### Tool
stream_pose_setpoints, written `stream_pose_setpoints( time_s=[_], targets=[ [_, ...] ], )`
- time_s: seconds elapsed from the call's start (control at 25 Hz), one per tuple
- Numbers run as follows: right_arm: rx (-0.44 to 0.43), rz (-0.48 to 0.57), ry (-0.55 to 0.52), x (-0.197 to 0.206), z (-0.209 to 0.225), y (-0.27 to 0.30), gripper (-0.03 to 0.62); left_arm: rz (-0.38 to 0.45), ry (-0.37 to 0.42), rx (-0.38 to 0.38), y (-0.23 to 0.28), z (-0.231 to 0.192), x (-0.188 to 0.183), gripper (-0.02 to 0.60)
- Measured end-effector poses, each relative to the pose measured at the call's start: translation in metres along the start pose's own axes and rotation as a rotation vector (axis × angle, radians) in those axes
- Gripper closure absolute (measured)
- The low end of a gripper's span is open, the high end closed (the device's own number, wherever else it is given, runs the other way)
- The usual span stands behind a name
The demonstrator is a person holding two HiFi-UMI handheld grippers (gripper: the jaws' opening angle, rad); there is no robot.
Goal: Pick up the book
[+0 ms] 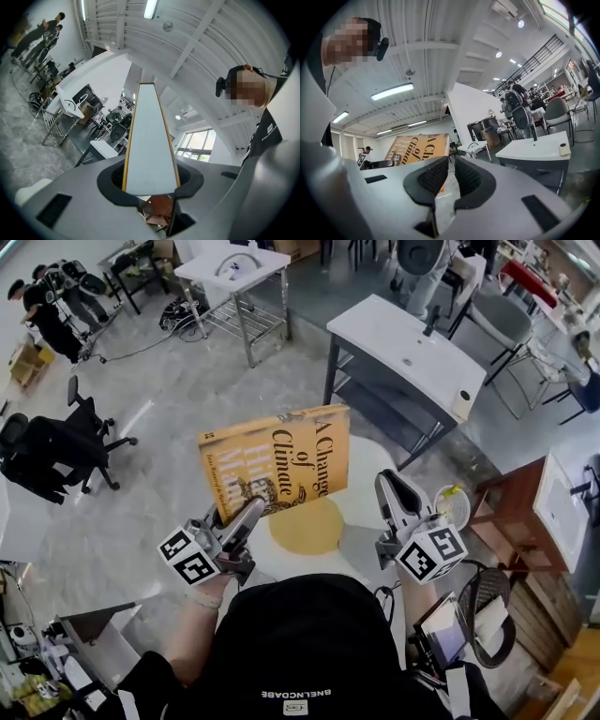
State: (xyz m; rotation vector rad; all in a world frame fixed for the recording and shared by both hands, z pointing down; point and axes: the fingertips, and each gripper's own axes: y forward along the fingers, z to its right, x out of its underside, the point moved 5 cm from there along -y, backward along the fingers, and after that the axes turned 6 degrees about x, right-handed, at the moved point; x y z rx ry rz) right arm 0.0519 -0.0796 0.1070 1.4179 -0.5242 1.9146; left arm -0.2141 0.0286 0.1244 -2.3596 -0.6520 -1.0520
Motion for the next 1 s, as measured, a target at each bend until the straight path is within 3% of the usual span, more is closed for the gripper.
stream_pose_setpoints(
  time_s=[0.2, 0.68, 1.0],
  targets=[
    [-0.029, -0.009, -0.054, 0.001, -0.009, 0.007, 0.533, -0.002, -0.002, -0.008, 0.001, -0.009, -0.004, 0.428],
    [0.013, -0.015, 0.044, 0.012, 0.003, 0.001, 0.533, -0.021, -0.027, -0.032, -0.001, -0.019, 0.003, 0.428],
    [0.027, -0.009, 0.045, 0.01, 0.006, -0.002, 0.533, -0.028, -0.031, -0.031, 0.0, -0.02, 0.002, 0.428]
  ],
)
